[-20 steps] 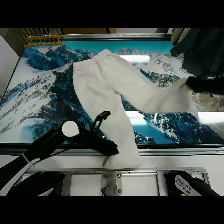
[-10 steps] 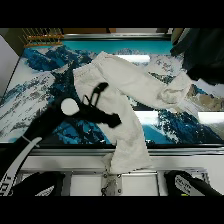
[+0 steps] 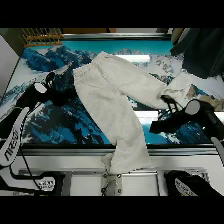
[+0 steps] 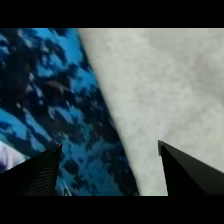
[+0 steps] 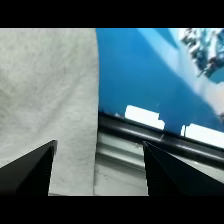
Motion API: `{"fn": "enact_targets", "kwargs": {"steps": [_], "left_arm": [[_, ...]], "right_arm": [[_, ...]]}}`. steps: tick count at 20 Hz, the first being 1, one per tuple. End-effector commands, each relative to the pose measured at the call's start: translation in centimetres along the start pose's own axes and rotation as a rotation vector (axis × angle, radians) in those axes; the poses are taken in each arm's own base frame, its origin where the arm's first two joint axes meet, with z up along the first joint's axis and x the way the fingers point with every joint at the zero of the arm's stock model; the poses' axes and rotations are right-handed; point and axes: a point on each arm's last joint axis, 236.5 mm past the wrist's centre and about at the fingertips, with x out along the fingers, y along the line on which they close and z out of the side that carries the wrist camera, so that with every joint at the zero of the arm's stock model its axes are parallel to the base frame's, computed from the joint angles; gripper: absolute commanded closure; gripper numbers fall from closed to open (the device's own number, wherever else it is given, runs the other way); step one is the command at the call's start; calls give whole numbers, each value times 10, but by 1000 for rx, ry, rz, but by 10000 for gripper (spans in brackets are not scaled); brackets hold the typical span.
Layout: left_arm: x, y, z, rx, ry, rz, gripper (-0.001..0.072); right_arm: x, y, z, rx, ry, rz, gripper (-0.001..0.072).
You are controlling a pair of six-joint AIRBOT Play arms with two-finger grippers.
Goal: Fold the clothes and pants, and hang the long-sleeved shirts on hangers.
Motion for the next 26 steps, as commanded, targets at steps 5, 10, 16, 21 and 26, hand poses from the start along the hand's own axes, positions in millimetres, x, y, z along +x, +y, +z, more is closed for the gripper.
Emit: {"fn": "enact_targets", "kwargs": {"steps": [5, 10, 16, 21, 26], "left_arm": [[60, 3, 50, 5, 13, 0, 60], [96, -31, 46, 82, 91, -27, 131], [75, -50, 80, 94, 24, -57, 677], [49, -33, 99, 63, 2, -54, 677], [45, -20, 89, 44, 52, -44, 677]], "right_arm": [[28, 21, -38, -41, 123, 0, 126], [32, 20, -41, -3, 133, -2, 126], [61, 10, -61, 82, 159, -6, 126], [85, 20, -85, 141, 266, 53, 126], [102, 43, -106, 55, 367, 69, 168]]}}
